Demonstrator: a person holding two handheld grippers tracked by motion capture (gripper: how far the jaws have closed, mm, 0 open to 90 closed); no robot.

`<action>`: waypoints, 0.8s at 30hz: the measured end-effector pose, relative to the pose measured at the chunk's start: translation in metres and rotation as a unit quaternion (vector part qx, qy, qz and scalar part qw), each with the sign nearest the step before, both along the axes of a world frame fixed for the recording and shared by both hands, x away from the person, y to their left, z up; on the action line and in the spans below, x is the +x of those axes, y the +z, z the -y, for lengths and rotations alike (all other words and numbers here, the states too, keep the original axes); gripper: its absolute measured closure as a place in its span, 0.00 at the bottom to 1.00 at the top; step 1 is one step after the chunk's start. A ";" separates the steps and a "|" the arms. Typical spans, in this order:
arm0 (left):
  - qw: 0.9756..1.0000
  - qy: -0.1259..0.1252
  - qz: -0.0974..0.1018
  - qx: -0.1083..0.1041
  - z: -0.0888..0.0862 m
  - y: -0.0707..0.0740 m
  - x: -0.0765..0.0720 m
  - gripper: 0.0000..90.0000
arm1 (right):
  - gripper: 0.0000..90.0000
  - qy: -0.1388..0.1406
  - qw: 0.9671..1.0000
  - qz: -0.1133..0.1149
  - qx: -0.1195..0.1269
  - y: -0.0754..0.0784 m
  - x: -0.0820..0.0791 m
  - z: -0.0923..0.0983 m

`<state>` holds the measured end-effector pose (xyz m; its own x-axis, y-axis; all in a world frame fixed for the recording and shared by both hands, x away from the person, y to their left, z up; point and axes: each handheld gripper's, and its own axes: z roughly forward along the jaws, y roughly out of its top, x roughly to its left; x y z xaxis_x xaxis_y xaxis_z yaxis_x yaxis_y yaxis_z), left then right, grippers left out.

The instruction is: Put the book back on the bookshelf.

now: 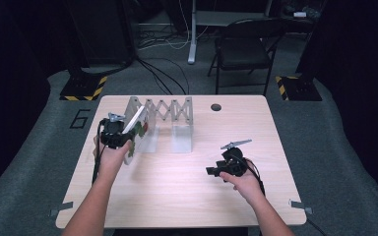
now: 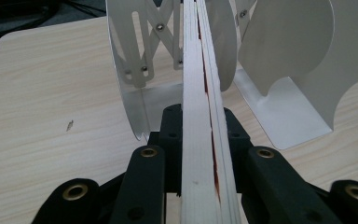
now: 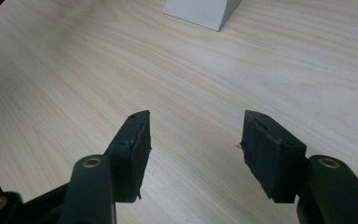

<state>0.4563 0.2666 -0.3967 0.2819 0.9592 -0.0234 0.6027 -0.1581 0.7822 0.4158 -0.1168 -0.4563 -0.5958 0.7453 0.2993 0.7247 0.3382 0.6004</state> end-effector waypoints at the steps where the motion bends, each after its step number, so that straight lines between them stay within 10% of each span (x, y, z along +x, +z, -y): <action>1: 1.000 0.000 0.000 0.000 0.000 0.000 0.000 0.84 | 0.47 0.000 1.000 0.000 0.000 0.000 0.000 0.000; 24: 0.998 0.055 0.005 -0.003 0.011 -0.002 0.023 0.84 | 0.47 0.002 1.000 0.004 0.005 0.001 0.001 0.002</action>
